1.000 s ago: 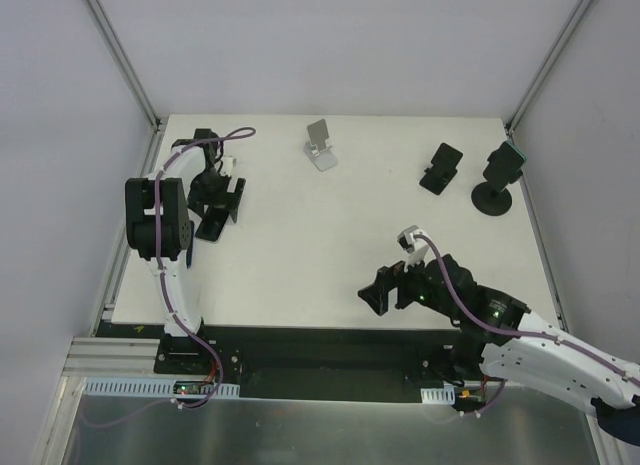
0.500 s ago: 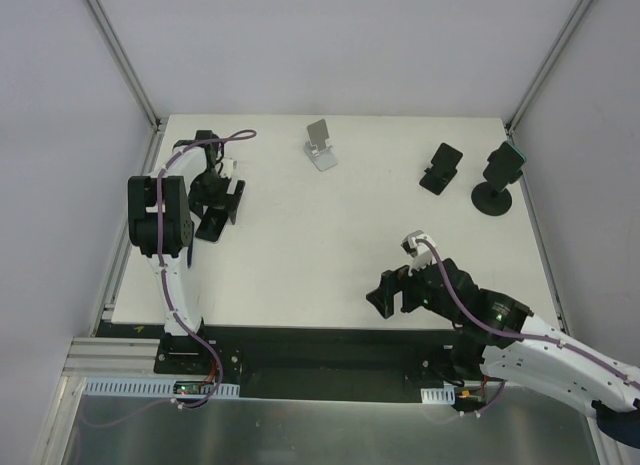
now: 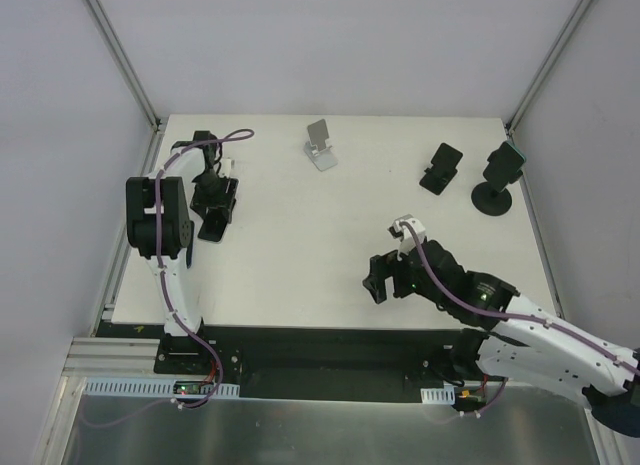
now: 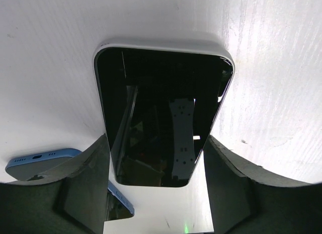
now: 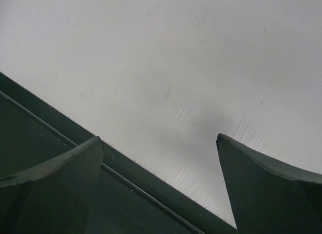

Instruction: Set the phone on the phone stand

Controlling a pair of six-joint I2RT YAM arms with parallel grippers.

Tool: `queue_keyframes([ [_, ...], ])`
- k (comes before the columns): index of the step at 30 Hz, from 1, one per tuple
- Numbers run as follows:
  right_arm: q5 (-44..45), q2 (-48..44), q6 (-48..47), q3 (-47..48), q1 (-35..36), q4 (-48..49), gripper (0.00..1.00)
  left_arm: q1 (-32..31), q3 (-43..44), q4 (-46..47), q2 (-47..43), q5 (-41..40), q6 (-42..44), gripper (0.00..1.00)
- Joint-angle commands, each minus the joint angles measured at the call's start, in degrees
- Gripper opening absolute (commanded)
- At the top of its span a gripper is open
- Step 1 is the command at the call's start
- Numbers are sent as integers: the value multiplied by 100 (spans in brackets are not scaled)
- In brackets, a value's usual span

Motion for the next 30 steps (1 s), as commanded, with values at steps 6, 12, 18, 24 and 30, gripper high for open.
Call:
queue_keyframes([
  [6, -1245, 1065, 245, 375, -1289, -9, 96, -707, -395, -226, -418, 573, -971, 0],
  [12, -3027, 1688, 1017, 112, -2511, 833, 99, -1585, -905, 213, -1165, 275, -1744, 0],
  [18, -4570, 2988, 2002, -39, -3242, 3083, 95, -2772, -1089, 583, -1508, 370, -2201, 0],
  [24, -4843, 3991, 2625, -20, -3584, 4066, 85, -3713, -1186, 1014, -1588, 407, -2483, 0],
  [30, -5317, 4722, 2723, -99, -3664, 4816, 69, -4381, -1045, 1269, -1447, 318, -2571, 0],
])
